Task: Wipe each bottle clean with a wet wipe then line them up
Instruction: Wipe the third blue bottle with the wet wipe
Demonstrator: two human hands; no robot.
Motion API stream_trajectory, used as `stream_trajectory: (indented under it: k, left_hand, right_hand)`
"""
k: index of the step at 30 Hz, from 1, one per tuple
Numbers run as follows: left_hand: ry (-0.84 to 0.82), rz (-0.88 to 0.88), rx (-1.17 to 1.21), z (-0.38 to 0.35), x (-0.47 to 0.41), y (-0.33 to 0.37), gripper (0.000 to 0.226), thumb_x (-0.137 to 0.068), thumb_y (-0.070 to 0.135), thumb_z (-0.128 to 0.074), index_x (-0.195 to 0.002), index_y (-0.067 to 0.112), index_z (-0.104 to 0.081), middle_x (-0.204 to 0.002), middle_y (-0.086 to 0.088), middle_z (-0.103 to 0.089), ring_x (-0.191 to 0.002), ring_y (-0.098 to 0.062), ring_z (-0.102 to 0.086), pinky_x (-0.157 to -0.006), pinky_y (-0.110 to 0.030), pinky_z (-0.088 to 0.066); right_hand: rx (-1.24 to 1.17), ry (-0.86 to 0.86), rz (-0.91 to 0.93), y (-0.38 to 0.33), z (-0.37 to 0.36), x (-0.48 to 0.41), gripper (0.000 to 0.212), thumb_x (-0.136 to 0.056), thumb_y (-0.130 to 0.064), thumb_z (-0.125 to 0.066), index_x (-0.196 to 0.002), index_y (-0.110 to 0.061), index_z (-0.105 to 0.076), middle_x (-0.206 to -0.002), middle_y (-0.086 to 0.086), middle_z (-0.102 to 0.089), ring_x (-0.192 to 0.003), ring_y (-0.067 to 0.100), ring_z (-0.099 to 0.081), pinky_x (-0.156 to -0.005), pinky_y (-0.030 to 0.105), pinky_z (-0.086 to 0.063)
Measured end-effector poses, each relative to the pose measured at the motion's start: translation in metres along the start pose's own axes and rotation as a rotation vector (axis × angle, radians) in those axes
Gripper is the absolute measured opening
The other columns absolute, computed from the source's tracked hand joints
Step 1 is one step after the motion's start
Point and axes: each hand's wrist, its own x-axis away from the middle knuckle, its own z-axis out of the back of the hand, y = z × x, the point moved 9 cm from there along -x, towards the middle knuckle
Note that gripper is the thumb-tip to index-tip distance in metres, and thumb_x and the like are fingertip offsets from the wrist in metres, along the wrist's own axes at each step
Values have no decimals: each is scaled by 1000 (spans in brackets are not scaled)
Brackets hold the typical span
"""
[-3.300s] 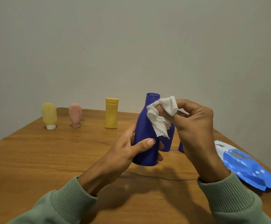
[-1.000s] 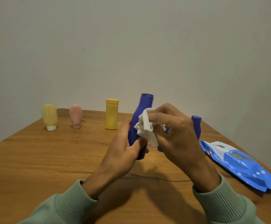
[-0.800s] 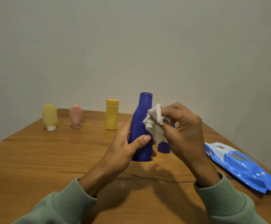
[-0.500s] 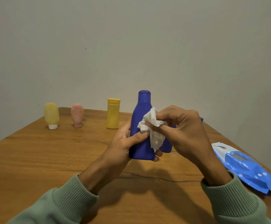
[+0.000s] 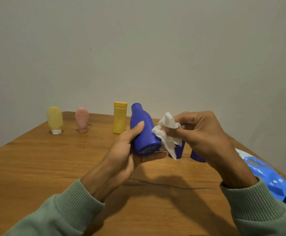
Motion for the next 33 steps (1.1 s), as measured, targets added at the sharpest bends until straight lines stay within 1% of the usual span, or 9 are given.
stream_trajectory:
  k: [3, 5, 10, 17, 19, 22, 26, 29, 33]
  left_hand:
    - [45, 29, -15, 8, -1, 2, 46, -88, 33, -53, -121, 0, -53, -84, -19, -71, -62, -27, -67, -52, -35, -58]
    - [60, 41, -47, 11, -3, 1, 43, -94, 34, -51, -119, -1, -52, -77, -16, -69, -54, -22, -58, -46, -29, -49]
    - [107, 63, -20, 18, -6, -1, 28, -96, 34, -51, -96, 6, -56, -62, -6, -54, -46, -15, -43, -42, -25, -33]
    - [127, 68, -11, 22, -6, 0, 31, -93, 31, -55, -101, 2, -54, -62, -9, -51, -43, -15, -45, -39, -22, -39]
    - [112, 73, -15, 21, -6, 1, 28, -92, 30, -56, -97, 2, -57, -61, -8, -52, -42, -14, -46, -38, -22, -41]
    - [130, 68, -4, 21, -7, 2, 25, -94, 28, -55, -86, 4, -59, -57, -7, -51, -39, -13, -44, -36, -22, -39]
    - [183, 56, 4, 26, -8, 3, 23, -94, 26, -57, -86, 4, -60, -57, -7, -51, -39, -13, -44, -37, -22, -41]
    - [203, 76, 43, 28, -8, 1, 25, -92, 25, -60, -103, 2, -61, -69, -11, -60, -50, -16, -56, -44, -26, -48]
    - [215, 89, 91, 30, -9, 0, 30, -92, 23, -60, -112, 1, -60, -78, -14, -66, -62, -21, -64, -58, -32, -53]
  right_hand:
    - [-47, 68, -6, 0, 7, 0, 16, -64, -39, -68, -79, -32, -70, -78, -19, -71, -74, 1, -67, -60, 12, -51]
    - [-57, 63, -10, 0, 4, 1, 16, -64, -38, -69, -79, -33, -70, -78, -20, -70, -75, -1, -66, -58, 10, -49]
    - [-14, 51, 27, -2, -10, 2, 10, -72, -31, -71, -82, -34, -68, -81, -15, -69, -75, 1, -65, -56, 11, -49]
    - [-13, 43, 89, -5, -23, 4, 10, -73, -36, -69, -82, -39, -66, -83, -17, -67, -78, 3, -65, -59, 12, -50]
    - [-2, 68, 126, -6, -22, 4, 11, -74, -34, -71, -85, -36, -68, -82, -16, -68, -79, 5, -66, -60, 14, -51]
    - [114, 154, 259, -14, -20, 8, 16, -79, -21, -75, -93, -25, -71, -84, -11, -68, -78, 11, -64, -62, 20, -53]
    - [238, 229, 445, -27, -23, 17, 21, -80, -7, -72, -96, -20, -68, -86, -9, -63, -80, 4, -59, -67, 12, -47]
    - [298, 194, 518, -34, -34, 24, 14, -81, -17, -65, -95, -17, -70, -89, -5, -62, -81, 5, -58, -69, 13, -49]
    - [403, 173, 561, -35, -46, 27, 25, -82, -31, -57, -94, -13, -69, -91, -1, -65, -83, 6, -56, -70, 21, -52]
